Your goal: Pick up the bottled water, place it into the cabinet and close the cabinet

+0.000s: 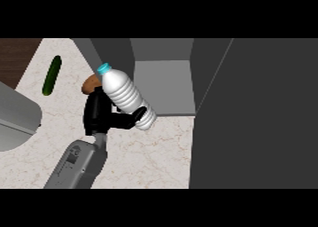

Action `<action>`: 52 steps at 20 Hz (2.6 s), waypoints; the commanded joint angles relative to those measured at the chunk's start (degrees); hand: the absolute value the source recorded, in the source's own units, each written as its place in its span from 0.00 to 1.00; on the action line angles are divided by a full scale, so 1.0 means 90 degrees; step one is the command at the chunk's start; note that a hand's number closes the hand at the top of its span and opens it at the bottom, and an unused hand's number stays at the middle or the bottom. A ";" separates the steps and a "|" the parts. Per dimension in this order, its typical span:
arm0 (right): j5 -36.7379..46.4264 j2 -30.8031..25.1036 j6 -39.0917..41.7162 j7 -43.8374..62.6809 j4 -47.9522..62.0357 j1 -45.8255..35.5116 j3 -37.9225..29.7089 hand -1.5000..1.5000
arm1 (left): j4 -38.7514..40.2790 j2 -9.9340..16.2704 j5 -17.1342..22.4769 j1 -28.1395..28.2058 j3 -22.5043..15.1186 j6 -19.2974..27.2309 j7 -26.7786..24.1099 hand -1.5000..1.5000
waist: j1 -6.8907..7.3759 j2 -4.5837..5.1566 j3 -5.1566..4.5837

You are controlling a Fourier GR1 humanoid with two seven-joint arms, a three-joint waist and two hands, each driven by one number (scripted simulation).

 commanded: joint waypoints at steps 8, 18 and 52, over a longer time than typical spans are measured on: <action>-0.0011 -0.0016 0.0060 0.0157 0.0069 -0.0215 0.0143 0.00 | 0.1041 0.0084 -0.0855 -0.2185 -0.0087 0.0880 0.0808 1.00 | -0.0465 0.0161 0.0042; -0.0102 -0.0086 0.0175 0.0006 0.0216 -0.0245 0.0012 0.00 | 0.1513 0.0201 -0.1489 -0.1980 -0.0444 0.1525 0.0707 1.00 | -0.0566 0.0198 0.0039; -0.0129 -0.0098 0.0270 -0.0239 0.0364 -0.0344 -0.0042 0.00 | 0.1828 0.0689 -0.1344 -0.2353 -0.0476 0.1789 0.0473 0.00 | -0.0402 0.0191 0.0018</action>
